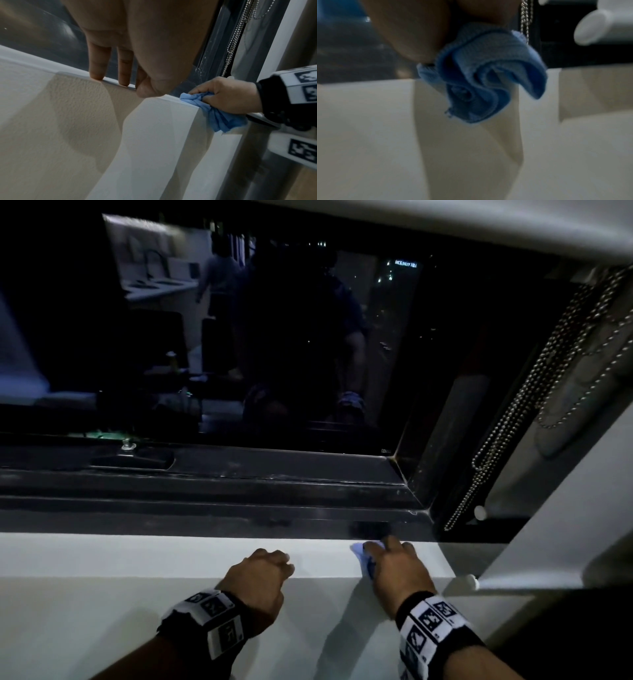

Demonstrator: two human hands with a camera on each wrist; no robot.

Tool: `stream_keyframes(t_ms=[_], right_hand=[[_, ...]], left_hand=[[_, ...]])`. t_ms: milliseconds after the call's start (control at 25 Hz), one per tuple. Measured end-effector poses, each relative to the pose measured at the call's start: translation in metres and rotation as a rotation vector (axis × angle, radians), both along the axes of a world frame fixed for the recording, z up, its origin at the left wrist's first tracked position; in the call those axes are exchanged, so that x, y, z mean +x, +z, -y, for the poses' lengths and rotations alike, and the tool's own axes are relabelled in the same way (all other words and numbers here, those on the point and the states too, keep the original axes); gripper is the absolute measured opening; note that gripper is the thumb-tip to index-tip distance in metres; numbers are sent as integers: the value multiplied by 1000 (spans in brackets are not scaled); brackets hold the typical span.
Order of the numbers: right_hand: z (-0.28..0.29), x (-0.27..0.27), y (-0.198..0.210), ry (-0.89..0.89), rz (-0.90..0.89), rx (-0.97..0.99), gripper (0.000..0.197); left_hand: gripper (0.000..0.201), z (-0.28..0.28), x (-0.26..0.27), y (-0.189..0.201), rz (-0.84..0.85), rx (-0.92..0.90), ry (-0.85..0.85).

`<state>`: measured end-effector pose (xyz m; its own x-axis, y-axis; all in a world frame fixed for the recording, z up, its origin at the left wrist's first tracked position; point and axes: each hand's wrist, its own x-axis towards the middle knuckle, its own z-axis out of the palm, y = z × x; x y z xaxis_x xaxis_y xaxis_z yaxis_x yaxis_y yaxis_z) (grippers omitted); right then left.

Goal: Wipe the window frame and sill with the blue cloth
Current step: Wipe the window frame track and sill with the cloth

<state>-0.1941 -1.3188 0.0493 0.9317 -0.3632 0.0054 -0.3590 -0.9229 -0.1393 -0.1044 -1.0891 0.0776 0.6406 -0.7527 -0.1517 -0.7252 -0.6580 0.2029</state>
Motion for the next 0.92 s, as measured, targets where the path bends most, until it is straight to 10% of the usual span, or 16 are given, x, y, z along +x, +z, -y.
stream_keyframes(t_ms=[120, 320, 480, 680, 920], right_hand=[[-10, -11, 6, 193, 42, 85, 35], [11, 0, 11, -82, 29, 43, 35], [-20, -23, 11, 159, 16, 122, 39], [0, -2, 14, -123, -4, 65, 34], [0, -8, 24, 7, -7, 61, 31]], left_hand=[[54, 1, -2, 2, -4, -2, 10], [54, 0, -2, 2, -15, -13, 17], [55, -1, 1, -2, -30, -29, 28], [56, -2, 0, -5, -32, -20, 20], [54, -5, -1, -3, -5, -11, -17]])
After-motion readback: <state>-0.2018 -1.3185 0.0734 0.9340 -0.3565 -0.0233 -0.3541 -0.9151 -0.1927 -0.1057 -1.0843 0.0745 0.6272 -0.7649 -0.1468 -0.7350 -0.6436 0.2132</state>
